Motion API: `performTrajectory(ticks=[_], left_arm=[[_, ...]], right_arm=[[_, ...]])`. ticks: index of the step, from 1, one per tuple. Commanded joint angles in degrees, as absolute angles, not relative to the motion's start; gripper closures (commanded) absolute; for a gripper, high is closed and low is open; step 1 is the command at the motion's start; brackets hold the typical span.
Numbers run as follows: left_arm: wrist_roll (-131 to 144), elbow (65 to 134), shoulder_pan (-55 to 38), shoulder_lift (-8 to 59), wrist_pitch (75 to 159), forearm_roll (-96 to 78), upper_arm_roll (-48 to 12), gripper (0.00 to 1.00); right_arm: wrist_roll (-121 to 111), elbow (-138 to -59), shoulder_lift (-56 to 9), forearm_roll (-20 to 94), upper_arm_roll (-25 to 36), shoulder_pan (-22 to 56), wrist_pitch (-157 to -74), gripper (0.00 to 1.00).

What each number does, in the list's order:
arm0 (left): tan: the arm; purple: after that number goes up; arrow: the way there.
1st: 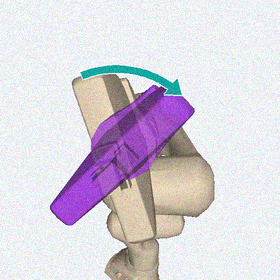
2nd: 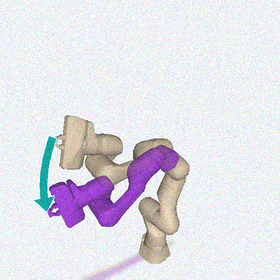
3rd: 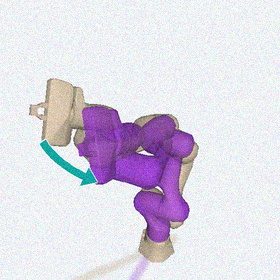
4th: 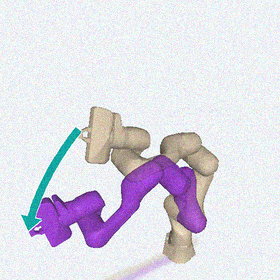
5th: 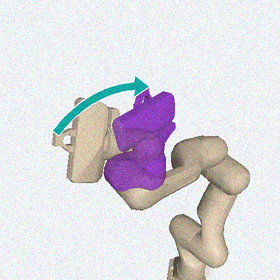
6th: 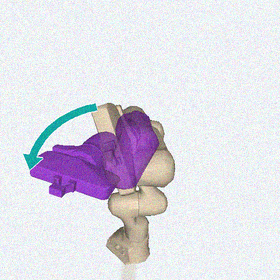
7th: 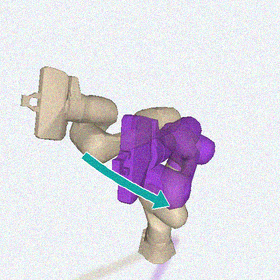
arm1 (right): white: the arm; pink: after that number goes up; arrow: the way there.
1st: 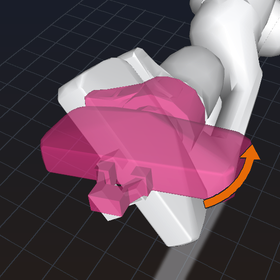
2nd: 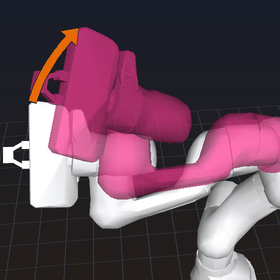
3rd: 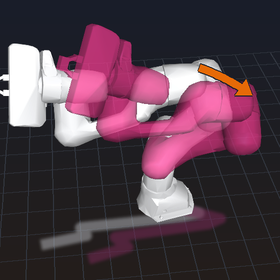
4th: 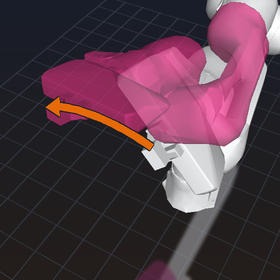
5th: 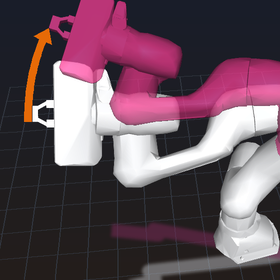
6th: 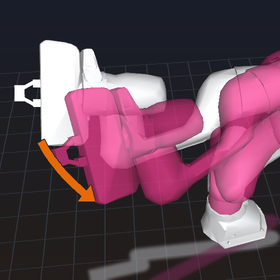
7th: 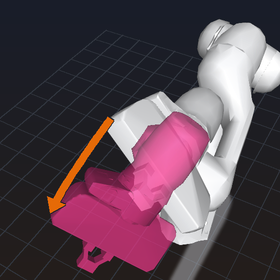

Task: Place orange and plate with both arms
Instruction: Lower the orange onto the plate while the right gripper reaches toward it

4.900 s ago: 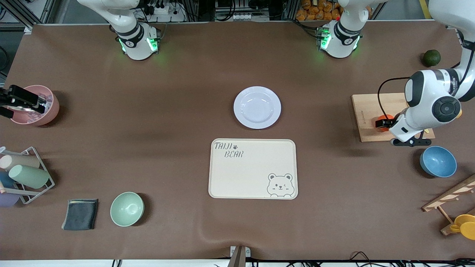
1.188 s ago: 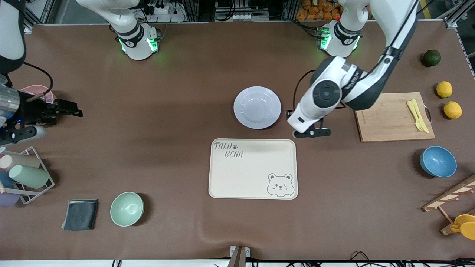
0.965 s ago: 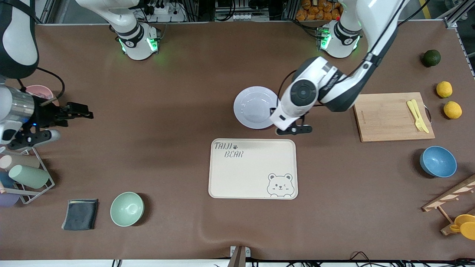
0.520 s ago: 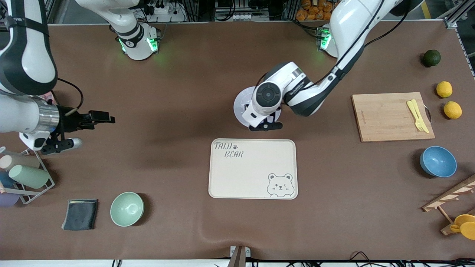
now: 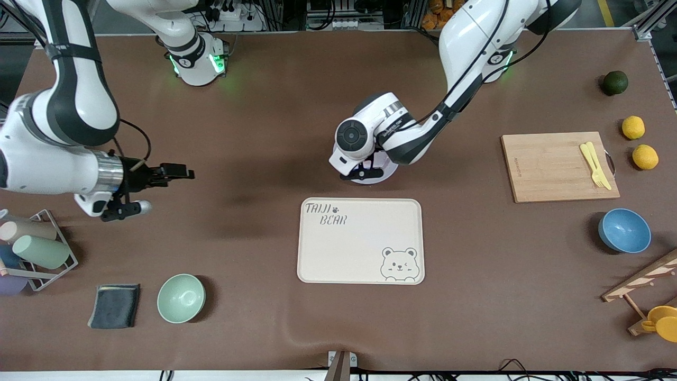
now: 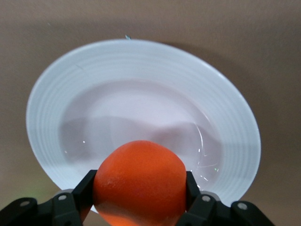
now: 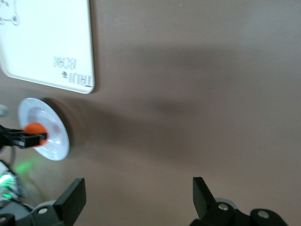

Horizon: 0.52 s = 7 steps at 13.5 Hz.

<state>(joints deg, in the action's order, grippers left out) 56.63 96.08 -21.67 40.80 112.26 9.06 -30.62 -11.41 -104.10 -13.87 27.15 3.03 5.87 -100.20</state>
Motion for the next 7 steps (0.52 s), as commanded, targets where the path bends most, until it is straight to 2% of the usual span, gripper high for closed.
performTrajectory(ticks=[1, 2, 3, 5, 7], left_arm=[[58.53, 94.57, -22.24, 42.45, 111.62, 10.11, -30.23, 0.58], [58.54, 94.57, -22.24, 42.45, 111.62, 10.11, -30.15, 0.13], [58.54, 94.48, -22.24, 42.36, 111.62, 10.37, -30.15, 0.0], [58.54, 93.87, -21.71, 41.66, 111.62, 10.37, -30.15, 0.0], [58.45, 90.02, -20.49, 41.4, 110.75, 10.46, -29.89, 0.0]], right_arm=[[-10.63, -109.24, -12.57, 30.41, 3.43, 7.46, -104.05, 0.0], [-10.63, -110.81, -12.48, 30.5, 3.43, 8.34, -106.24, 0.0], [-10.55, -112.05, -12.31, 30.59, 3.43, 9.05, -107.83, 0.0], [-10.11, -113.46, -12.65, 36.52, 3.43, 8.88, -108.28, 0.0], [-10.02, -114.87, -12.74, 39.28, 3.43, 9.49, -109.68, 0.0]])
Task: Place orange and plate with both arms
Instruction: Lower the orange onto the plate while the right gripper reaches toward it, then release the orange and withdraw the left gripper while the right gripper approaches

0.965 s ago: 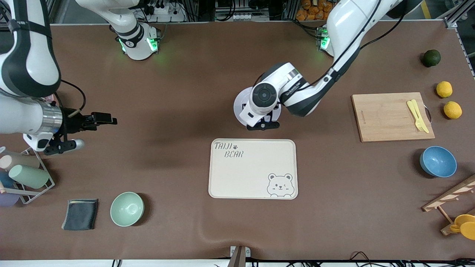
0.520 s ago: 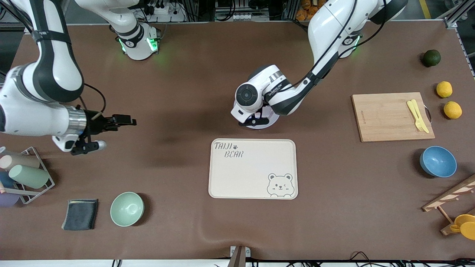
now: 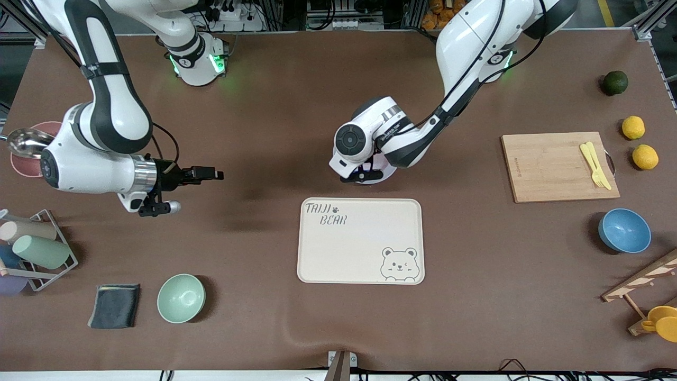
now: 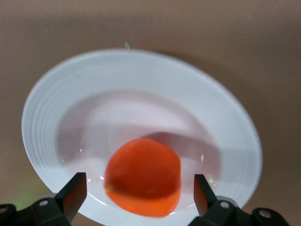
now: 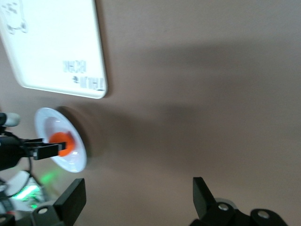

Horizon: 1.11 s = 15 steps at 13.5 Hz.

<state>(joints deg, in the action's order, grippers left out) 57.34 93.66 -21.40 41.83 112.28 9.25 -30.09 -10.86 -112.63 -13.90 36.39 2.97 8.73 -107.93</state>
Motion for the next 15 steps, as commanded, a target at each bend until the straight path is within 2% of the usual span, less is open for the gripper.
performTrajectory(ticks=[1, 6, 9, 11, 13, 15], left_arm=[[58.36, 88.61, -19.61, 40.44, 110.39, 10.46, -29.53, 0.0], [57.83, 88.07, -11.45, 31.92, 110.13, 12.91, -29.44, 0.0], [54.25, 88.07, -4.76, 26.47, 110.04, 14.5, -29.53, 0.0], [49.07, 88.07, -0.72, 24.27, 108.03, 14.41, -29.71, 0.0], [44.06, 88.07, 2.1, 22.95, 107.06, 13.89, -29.79, 0.0], [35.98, 88.24, 5.0, 21.01, 103.12, 12.06, -29.97, 0.0]], right_arm=[[-9.58, -115.83, -12.74, 39.72, 3.43, 10.97, -111.6, 0.0], [-7.82, -118.92, -15.28, 55.17, 3.43, 19.84, -121.1, 0.0], [-8.43, -118.92, -17.75, 62.91, 3.43, 23.72, -123.22, 0.0], [-10.27, -119.18, -19.33, 66.51, 3.34, 25.48, -124.01, 0.07], [-19.54, -121.62, -20.65, 77.37, 3.34, 28.55, -128.64, 0.08], [-31.85, -123.39, -23.1, 89.85, 3.34, 31.63, -129.81, 0.08]])
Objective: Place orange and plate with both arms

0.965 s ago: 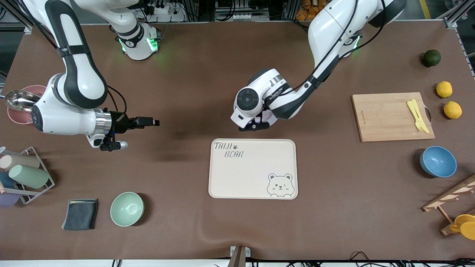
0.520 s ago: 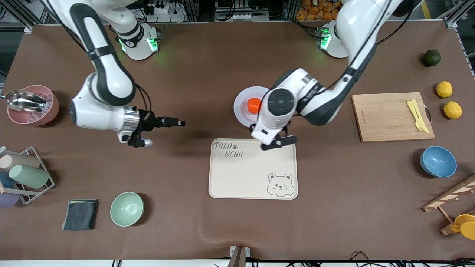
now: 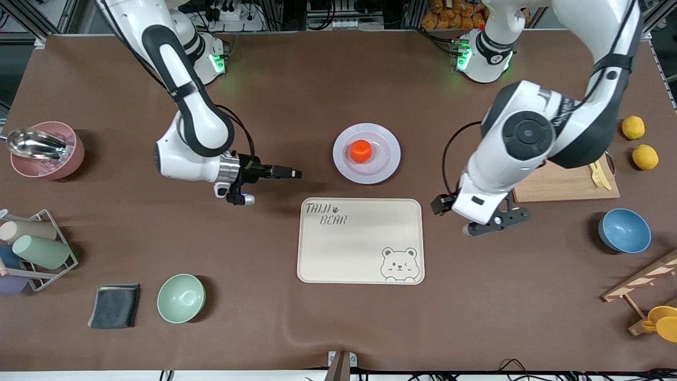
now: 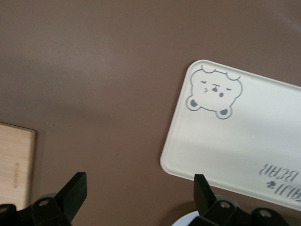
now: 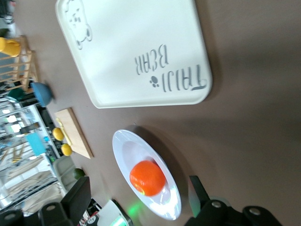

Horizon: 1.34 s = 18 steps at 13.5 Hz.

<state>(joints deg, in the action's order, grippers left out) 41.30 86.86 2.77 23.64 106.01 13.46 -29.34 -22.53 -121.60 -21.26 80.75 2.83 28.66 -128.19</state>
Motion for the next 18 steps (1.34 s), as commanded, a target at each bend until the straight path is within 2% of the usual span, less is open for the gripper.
performTrajectory(ticks=[1, 3, 6, 11, 18], left_arm=[[35.16, 88.16, 5.71, 20.83, 102.92, 11.0, -29.8, 0.0], [34.98, 88.15, 6.77, 20.74, 102.75, 11.16, -29.97, 0.0], [30.87, 88.33, 7.55, 19.6, 102.13, 10.99, -29.8, 0.0], [23.39, 88.59, 10.81, 17.06, 98.53, 10.72, -29.36, 0.0], [10.04, 91.57, 0.8, 9.85, 94.83, 5.19, -12.76, 0.0]], right_arm=[[-35.21, -123.4, -24.33, 92.96, 3.43, 32.77, -129.9, 0.1], [-38.13, -123.49, -25.92, 93.78, 3.34, 33.57, -130.6, 0.13], [-40.69, -123.49, -26.72, 97.63, 3.34, 37.78, -134.21, 0.27], [-44.64, -123.75, -28.73, 101.59, 3.34, 40.25, -134.82, 0.42], [-48.08, -124.01, -30.23, 108.98, 3.25, 43.68, -134.47, 0.54]])
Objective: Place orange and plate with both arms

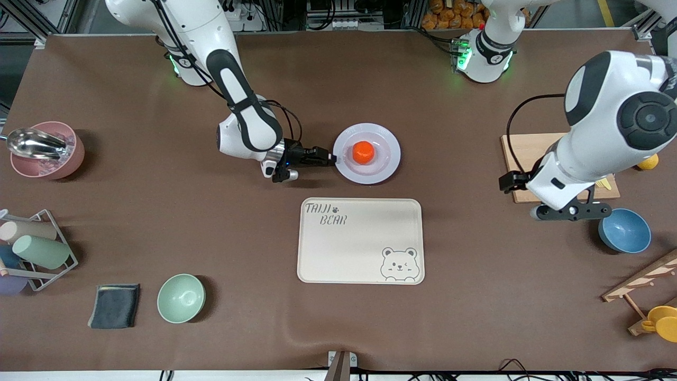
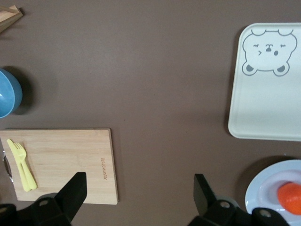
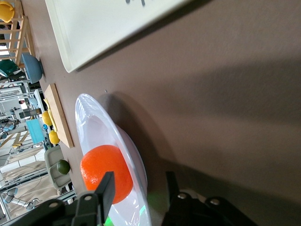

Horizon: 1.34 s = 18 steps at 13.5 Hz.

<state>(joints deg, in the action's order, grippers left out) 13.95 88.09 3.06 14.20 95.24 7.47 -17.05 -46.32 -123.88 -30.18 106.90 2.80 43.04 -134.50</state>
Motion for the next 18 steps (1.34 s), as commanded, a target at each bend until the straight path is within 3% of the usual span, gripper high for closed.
performTrajectory(ticks=[1, 4, 5, 7, 11, 18], left_arm=[[8.98, 92.1, -0.51, 8.89, 94.4, 5.01, -11.18, 0.0], [4.33, 92.2, -7.44, 6.69, 91.95, 5.01, -3.29, 0.0], [1.78, 92.11, -9.82, 5.98, 90.72, 5.01, -0.47, 0.0], [-0.17, 92.2, -9.85, 4.84, 89.13, 5.01, 0.09, 0.0], [-0.18, 92.11, -9.49, 1.07, 86.14, 4.4, 0.26, 0.0], [1.93, 91.32, -6.07, -2.2, 85.43, -0.09, 0.26, 0.0]], right_arm=[[-48.08, -123.93, -30.32, 109.59, 3.16, 43.86, -134.47, 0.58], [-48.16, -124.01, -30.32, 112.67, 3.16, 46.13, -134.65, 0.66], [-48.16, -124.01, -30.32, 113.37, 3.16, 46.75, -134.74, 0.73], [-49.38, -124.01, -30.32, 114.34, 3.25, 47.02, -134.65, 1.0], [-49.83, -124.01, -29.36, 114.43, 3.16, 46.23, -133.6, 1.0], [-49.83, -124.37, -25.75, 121.19, 3.25, 43.95, -124.9, 1.0]])
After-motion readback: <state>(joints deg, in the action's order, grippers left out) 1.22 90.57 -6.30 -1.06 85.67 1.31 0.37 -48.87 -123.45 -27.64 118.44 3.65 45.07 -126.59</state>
